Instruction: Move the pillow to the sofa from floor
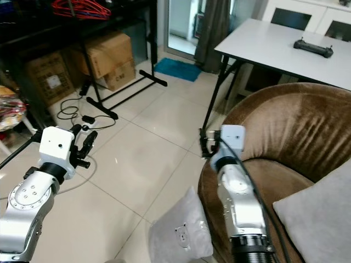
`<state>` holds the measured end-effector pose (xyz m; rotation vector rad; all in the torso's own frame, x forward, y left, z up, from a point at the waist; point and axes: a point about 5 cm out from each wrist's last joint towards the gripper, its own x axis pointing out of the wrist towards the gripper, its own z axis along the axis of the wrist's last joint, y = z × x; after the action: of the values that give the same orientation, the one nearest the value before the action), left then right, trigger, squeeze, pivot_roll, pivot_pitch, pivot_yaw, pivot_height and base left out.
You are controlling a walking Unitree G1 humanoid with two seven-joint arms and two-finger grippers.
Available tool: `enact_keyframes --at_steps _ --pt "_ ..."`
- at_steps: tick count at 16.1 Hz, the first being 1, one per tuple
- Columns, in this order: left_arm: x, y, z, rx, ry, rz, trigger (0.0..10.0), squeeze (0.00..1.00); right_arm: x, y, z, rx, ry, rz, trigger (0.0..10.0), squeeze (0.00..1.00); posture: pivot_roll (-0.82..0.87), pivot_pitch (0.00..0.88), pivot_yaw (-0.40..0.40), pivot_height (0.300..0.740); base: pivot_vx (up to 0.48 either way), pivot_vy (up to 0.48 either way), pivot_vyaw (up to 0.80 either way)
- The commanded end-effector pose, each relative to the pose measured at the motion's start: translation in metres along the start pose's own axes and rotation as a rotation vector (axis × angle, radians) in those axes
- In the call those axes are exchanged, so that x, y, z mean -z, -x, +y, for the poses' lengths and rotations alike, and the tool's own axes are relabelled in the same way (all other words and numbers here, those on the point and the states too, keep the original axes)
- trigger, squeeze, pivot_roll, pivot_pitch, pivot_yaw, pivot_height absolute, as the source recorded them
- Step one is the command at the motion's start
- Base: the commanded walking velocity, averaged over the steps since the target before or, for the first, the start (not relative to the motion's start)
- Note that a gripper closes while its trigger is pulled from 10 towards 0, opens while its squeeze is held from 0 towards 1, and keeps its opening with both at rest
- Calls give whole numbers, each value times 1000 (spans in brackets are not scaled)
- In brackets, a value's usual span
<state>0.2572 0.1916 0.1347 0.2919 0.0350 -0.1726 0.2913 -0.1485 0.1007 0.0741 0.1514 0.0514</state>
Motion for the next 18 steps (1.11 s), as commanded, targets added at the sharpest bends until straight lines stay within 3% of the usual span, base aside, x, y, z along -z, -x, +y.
enact_keyframes --at_steps 1,10,18 --pt "1 0 3 -18 -15 1 10000 0 -1 0 -2 3 -5 3 10000 0 100 0 -22 695 0 0 0" --pt "-1 -1 3 -19 -15 -11 10000 0 0 -1 -3 5 2 19 10000 0 102 0 -26 615 0 0 0" --pt "-1 -2 -1 -7 -5 -16 10000 0 2 -2 -3 8 28 29 10000 0 101 0 -31 615 0 0 0"
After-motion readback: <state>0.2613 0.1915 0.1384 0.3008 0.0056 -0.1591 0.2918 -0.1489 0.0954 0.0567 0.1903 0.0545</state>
